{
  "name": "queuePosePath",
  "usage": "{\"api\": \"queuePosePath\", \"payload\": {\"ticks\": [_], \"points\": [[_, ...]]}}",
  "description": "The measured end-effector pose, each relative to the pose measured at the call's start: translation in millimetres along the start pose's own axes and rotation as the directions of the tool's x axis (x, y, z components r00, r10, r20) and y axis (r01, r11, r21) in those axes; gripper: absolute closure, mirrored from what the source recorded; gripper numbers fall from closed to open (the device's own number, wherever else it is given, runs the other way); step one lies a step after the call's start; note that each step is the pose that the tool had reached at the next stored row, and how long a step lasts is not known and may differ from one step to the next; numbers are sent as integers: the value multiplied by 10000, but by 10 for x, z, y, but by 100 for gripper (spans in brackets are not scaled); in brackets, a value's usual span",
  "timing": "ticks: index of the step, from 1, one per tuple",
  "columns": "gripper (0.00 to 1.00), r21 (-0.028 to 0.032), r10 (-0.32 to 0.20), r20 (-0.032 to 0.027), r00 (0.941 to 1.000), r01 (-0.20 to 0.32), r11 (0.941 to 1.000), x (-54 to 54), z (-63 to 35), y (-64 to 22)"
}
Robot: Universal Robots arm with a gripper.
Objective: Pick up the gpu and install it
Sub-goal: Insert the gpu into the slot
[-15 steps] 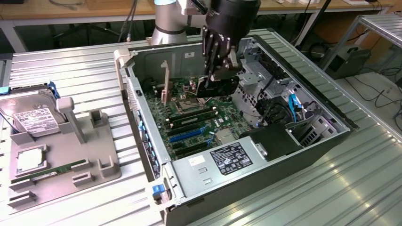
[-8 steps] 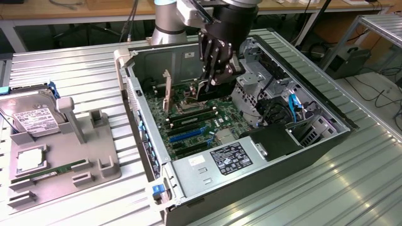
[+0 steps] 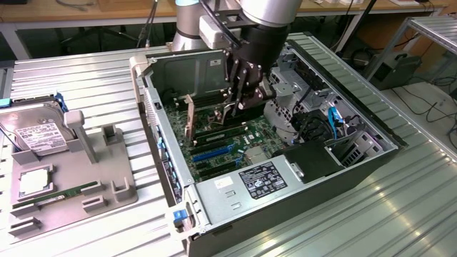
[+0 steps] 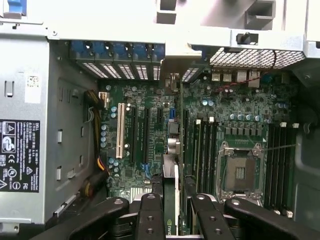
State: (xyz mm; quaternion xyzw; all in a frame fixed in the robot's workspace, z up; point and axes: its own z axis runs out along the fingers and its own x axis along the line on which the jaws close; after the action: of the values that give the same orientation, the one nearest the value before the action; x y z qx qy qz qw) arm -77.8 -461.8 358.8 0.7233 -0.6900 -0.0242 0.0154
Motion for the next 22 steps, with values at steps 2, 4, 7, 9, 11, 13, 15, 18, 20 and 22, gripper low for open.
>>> {"api": "queuePosePath", "payload": {"ticks": [2,4,7,9,11,13,15,18,20,22], "points": [[74,1,63,4,10000,-63,10000,-1,54,28],[74,3,172,10,9999,-172,9999,-1,97,39],[74,7,505,28,9987,-505,9987,0,173,44],[74,8,598,34,9982,-598,9982,-1,227,65],[74,8,621,34,9981,-621,9981,-1,292,87],[74,9,692,39,9976,-692,9976,-2,365,104],[74,9,741,41,9972,-741,9973,-11,415,125],[74,9,762,43,9971,-762,9971,-20,486,141],[74,9,763,42,9971,-763,9971,-19,541,139],[74,8,739,41,9973,-739,9973,-19,584,139]]}}
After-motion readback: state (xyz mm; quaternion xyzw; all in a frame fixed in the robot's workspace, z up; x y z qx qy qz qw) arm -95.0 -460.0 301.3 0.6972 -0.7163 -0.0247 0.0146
